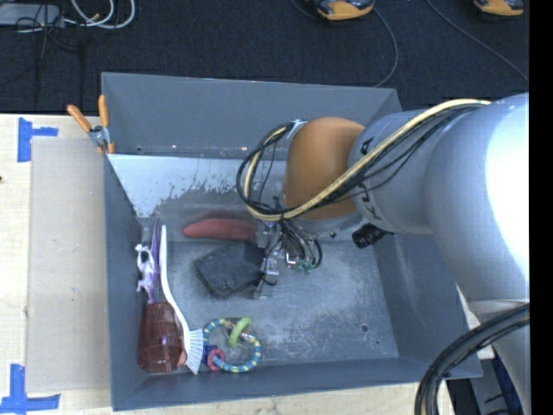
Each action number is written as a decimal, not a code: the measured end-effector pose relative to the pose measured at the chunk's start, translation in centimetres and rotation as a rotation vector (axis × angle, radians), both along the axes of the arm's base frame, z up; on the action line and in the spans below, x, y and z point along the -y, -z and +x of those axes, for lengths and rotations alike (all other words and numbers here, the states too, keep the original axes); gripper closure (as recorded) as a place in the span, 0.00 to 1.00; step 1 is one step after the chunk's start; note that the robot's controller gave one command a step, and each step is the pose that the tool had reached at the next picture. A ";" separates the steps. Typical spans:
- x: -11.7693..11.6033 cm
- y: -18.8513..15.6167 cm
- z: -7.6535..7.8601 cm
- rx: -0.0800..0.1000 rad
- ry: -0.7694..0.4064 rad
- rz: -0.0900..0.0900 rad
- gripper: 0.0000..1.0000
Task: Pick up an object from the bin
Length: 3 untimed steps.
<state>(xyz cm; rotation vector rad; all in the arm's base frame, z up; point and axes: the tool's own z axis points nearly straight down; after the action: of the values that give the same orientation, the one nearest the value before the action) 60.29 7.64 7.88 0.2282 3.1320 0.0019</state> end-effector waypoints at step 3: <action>-0.7 1.2 1.1 -0.002 0.096 0.001 0.00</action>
Offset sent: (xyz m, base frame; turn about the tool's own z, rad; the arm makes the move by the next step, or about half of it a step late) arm 0.0061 -0.0008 -0.0088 -0.3742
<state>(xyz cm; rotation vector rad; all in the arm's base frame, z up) 61.39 8.39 6.69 0.3786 3.1194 0.0026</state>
